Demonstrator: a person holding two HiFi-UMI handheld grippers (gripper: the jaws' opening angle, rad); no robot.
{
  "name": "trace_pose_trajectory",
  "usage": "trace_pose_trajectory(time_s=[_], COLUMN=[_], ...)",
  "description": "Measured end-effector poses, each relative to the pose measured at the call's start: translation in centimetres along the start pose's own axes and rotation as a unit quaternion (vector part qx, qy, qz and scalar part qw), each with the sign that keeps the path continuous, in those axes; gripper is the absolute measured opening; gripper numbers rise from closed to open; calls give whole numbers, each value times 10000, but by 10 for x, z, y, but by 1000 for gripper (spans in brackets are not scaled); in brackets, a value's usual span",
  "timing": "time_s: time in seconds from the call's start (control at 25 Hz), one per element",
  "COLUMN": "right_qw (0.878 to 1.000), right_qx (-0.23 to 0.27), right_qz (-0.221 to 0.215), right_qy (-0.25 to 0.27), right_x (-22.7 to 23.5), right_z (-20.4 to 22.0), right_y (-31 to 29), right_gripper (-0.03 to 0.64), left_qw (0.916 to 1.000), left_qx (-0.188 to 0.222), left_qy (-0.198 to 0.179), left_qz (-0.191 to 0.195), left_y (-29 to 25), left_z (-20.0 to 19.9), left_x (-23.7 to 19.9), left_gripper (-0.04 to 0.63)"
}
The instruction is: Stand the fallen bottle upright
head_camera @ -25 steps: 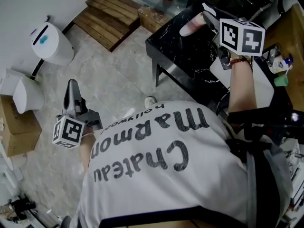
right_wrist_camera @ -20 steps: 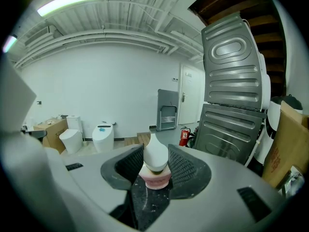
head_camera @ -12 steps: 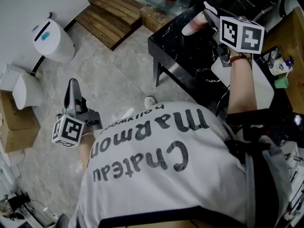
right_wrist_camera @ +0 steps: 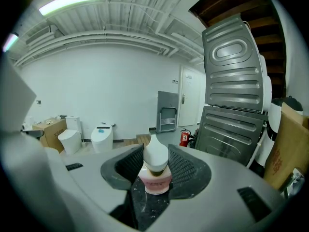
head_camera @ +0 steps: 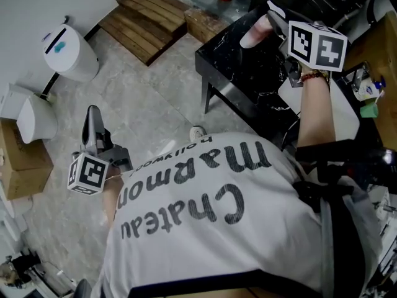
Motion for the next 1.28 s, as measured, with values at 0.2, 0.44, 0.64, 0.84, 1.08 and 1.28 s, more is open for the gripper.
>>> trace_pose_trajectory(time_s=[0.2,0.44,0.64,0.84,1.08,1.28], right_qw=[9999,9999,10000,9999,9999,9999], right_qx=[21,49,1,-38,23,10], right_qz=[18,36,42,19,38,17], right_qy=[101,105,23,99,143,160], right_x=[-7,-13,-9,-11,-12,-10], right_z=[-4,-8,-11,-15,-20,-20], right_y=[-1,-6,-13,-24,-32,-36], right_gripper=[158,158,158,158,158,159], left_qw=[10000,9999,9998,9995,9994,9987], left_qx=[-28,-14,1,57,120,85], left_qy=[65,66,112,108,26,112], left_qz=[-22,-112,-138,-276,-319,-488], left_y=[-2,-3,-6,-9,-13,-6], left_z=[-1,-7,-9,-13,-15,-4], left_x=[-8,-21,-24,-32,-34,-41], left_gripper=[15,15,15,15,15,15])
Point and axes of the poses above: the fingertips, and each gripper's own axes: y backward along the fingers, x to its right, z out of its underside, the point moved 5 cm from there along y, backward along the fingers, and after that the axes turned 11 degrees about z, right-handed, at the moved point
